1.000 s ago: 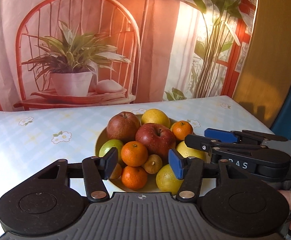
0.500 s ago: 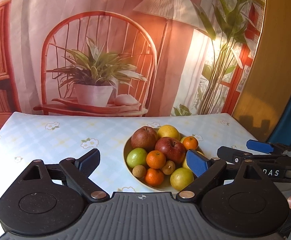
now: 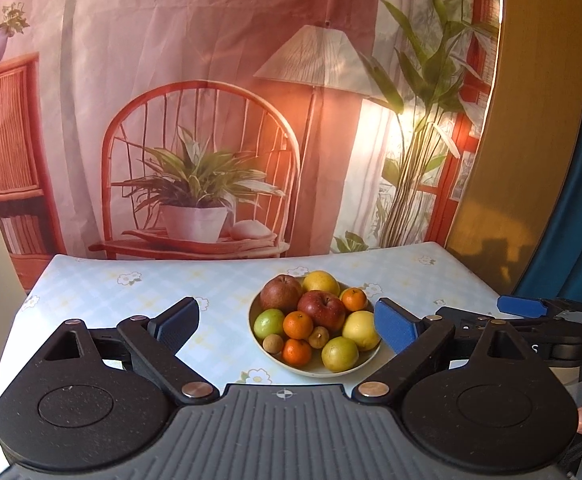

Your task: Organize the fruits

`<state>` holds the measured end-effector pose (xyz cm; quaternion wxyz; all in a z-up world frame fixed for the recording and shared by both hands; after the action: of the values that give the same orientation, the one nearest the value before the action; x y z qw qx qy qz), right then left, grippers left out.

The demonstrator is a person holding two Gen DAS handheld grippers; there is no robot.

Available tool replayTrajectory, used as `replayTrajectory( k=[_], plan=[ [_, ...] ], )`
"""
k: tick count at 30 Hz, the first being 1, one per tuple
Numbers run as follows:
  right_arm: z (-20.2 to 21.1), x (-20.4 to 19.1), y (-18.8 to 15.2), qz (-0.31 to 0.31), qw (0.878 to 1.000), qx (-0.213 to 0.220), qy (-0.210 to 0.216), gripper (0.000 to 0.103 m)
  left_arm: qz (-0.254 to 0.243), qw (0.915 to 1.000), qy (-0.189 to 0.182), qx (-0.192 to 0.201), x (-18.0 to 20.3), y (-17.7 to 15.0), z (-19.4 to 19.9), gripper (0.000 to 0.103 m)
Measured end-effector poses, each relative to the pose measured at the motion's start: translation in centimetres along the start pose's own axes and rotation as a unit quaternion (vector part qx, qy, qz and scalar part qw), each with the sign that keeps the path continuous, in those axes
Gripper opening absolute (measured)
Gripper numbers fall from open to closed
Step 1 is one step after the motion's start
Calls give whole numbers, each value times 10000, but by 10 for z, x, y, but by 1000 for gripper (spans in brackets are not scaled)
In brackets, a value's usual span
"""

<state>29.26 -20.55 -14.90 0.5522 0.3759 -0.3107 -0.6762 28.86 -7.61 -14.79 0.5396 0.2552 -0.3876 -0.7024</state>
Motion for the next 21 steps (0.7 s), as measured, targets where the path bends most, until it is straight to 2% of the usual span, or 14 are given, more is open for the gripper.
replayTrajectory(
  k=[3, 5, 8, 11, 17, 21],
  plan=[
    [11, 0, 1, -51, 10000, -11, 56, 103, -24, 9999, -57, 88, 5, 1, 13, 96],
    [18, 0, 3, -36, 10000, 4, 12, 103, -68, 9999, 29, 142, 8, 2, 19, 96],
    [33, -3, 6, 33, 9999, 136, -2, 102, -125, 9995, 149, 230, 12, 4, 28, 96],
    [45, -3, 10, 62, 9996, 264, 64, 103, -137, 9993, 116, 318, 15, 6, 38, 96],
    [61, -4, 12, 93, 9993, 346, 108, 102, -26, 9992, 89, 396, 15, 2, 49, 96],
    [68, -6, 15, 156, 9990, 416, 86, 102, 41, 9987, 240, 452, 9, 3, 54, 96]
  ],
)
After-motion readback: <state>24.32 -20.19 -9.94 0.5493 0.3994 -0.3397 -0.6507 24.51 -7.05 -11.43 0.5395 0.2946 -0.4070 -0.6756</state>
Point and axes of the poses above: each gripper's, at about its wrist camera, not at the fingertips, and z roughly against the way its jaws point, x to its right, y to its top, the point moved 10 cm from there along -z, roughly the way its jaws point, and after that the axes turned 7 degrees about -x, right-handed, at the moved point
